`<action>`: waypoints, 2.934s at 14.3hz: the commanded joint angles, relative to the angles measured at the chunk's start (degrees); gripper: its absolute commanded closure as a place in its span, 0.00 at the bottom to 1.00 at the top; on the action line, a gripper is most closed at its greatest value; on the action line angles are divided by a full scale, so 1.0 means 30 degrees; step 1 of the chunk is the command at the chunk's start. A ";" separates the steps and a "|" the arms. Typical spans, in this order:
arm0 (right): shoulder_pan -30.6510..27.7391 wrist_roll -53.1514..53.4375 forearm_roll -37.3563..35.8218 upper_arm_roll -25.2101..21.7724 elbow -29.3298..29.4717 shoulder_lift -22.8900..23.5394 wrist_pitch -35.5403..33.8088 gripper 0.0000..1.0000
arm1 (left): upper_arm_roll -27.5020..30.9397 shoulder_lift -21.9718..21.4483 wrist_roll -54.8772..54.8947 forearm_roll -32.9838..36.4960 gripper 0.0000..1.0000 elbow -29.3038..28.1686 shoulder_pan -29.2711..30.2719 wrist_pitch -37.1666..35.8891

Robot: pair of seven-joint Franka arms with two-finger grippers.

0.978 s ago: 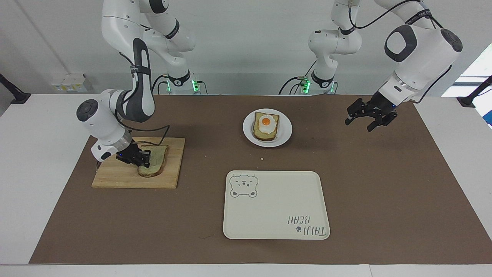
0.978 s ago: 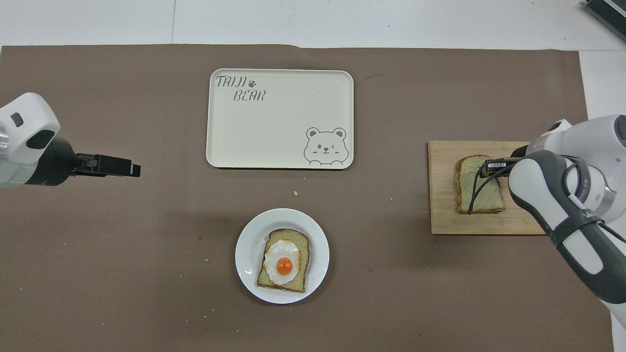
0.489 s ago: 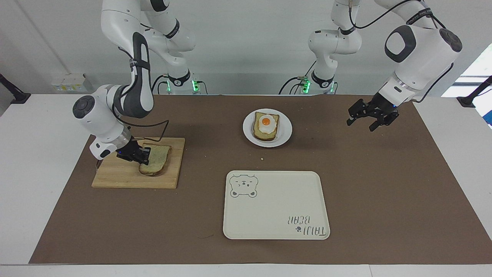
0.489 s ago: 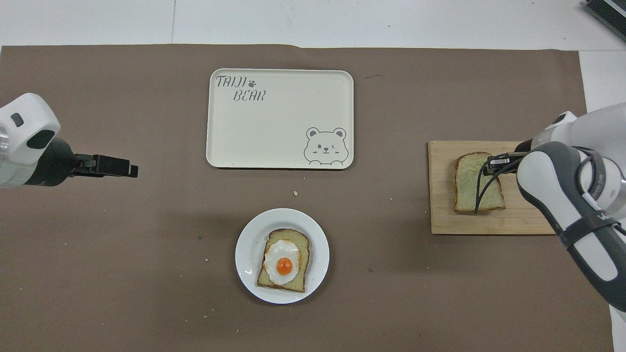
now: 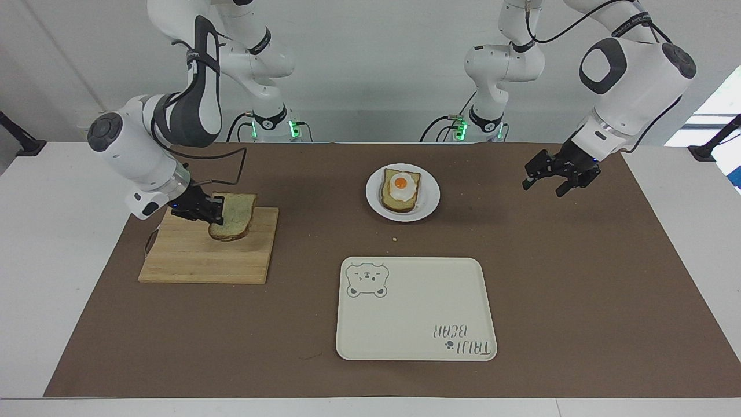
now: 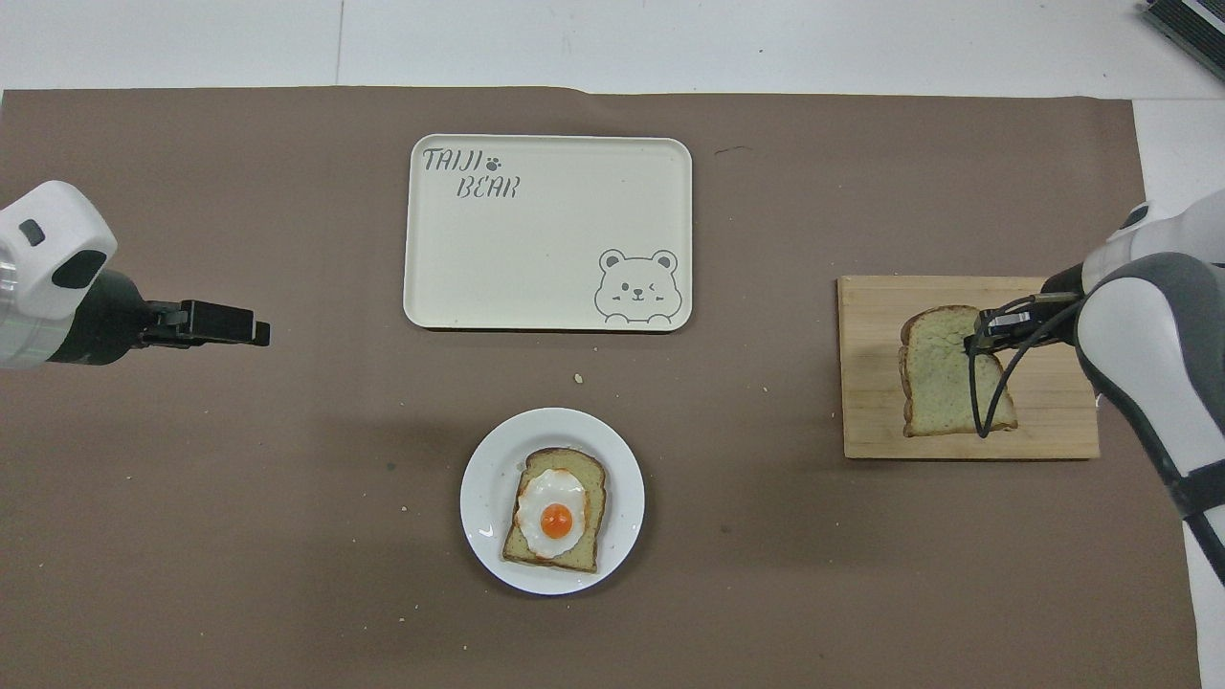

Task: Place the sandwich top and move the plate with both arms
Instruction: 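Carry the bread slice with the right gripper toward the egg toast plate, then lay the bread slice on the egg toast and open the right gripper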

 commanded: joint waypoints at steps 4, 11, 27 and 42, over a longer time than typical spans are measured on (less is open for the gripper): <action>-0.0001 0.2549 0.1327 0.2297 0.0457 -0.0051 -0.1190 1.00 | 0.0225 0.0014 -0.0369 0.0377 0.00 0.0267 -0.0273 -0.0488; 0.1573 0.8614 0.1415 0.5585 0.0310 -0.0256 -0.0167 1.00 | 0.0196 0.0014 -0.0369 0.0377 0.00 0.0267 -0.0303 -0.0488; 0.8404 1.3307 0.3085 0.5614 -0.0568 0.1058 0.4635 1.00 | -0.0302 -0.0162 -0.1834 0.3453 0.00 0.0033 -0.1182 -0.0371; 0.9551 1.3513 0.3056 0.5585 -0.1945 0.2966 0.7804 1.00 | -0.0478 -0.0572 -0.1864 0.2635 0.00 -0.1050 -0.1298 -0.0079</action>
